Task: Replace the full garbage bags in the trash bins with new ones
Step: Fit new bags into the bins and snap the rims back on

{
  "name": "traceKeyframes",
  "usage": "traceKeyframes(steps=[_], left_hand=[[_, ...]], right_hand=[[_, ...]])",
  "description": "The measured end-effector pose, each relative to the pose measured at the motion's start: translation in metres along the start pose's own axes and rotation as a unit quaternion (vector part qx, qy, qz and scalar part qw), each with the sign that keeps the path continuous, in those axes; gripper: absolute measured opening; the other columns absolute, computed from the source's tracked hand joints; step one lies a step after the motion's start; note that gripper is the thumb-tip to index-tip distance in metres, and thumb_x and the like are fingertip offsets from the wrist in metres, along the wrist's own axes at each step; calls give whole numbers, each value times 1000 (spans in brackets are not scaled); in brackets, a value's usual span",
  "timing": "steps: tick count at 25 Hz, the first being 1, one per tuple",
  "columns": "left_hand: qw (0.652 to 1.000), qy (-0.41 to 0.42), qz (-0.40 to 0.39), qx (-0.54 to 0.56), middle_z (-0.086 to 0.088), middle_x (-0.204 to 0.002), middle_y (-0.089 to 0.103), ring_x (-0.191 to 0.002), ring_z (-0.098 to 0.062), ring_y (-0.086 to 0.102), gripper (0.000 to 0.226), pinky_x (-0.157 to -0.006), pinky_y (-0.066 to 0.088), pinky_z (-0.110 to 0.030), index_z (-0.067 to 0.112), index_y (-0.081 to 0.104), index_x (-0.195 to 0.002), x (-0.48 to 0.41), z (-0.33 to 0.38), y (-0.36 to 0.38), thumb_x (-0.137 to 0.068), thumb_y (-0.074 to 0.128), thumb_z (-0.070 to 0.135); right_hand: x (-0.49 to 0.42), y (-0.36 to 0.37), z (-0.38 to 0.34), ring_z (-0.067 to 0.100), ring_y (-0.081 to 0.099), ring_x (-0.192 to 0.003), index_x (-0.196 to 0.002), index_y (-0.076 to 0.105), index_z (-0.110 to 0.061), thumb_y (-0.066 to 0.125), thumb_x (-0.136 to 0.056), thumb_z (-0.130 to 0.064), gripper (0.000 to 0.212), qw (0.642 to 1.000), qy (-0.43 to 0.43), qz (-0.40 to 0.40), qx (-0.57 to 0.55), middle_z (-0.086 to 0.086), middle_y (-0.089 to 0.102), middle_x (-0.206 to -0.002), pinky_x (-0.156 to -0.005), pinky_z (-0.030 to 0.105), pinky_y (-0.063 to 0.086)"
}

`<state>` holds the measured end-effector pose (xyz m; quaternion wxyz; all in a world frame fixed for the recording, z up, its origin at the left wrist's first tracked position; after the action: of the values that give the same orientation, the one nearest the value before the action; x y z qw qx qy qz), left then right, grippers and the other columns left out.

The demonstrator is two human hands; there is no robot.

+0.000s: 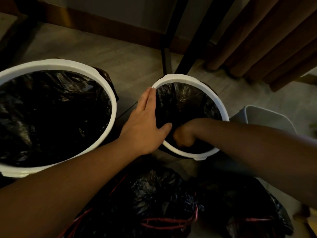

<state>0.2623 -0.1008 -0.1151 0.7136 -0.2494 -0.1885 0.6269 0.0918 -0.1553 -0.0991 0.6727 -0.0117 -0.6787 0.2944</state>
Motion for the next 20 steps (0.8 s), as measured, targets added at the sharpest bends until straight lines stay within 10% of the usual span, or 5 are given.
traceKeyframes(steps=[5,14,20], left_hand=[[1000,4,-10,11,32,-165,-15,-158,-18,17,107,-110,29,-27,35,-11,-164,2,3,-2,-88,63,45],[1000,-8,3,-4,31,-167,-11,-158,-17,15,106,-114,23,-28,35,-8,-164,-1,0,2,-90,67,52],[992,-9,-4,-124,14,-170,-3,-155,-31,14,99,-123,26,-47,35,3,-164,-3,15,-7,-91,66,55]], right_hand=[[38,-4,0,19,67,-79,-82,70,-25,56,-97,-23,20,961,-118,125,-214,0,72,-85,-76,41,55],[-6,20,-13,29,43,-142,-157,38,-9,30,-114,-27,47,988,-42,27,-146,13,40,-160,-103,32,33],[35,6,6,18,63,-83,-80,63,-26,49,-97,-15,24,946,-74,199,-245,-1,66,-89,-68,33,48]])
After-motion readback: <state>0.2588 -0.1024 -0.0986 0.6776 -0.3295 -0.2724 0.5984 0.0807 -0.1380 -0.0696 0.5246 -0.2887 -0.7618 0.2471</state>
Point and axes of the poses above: each hand's wrist, its own x-axis away from the middle knuckle, its own y-axis out of the palm, z = x × y, the point moved 1 cm from there along -x, towards the middle knuckle
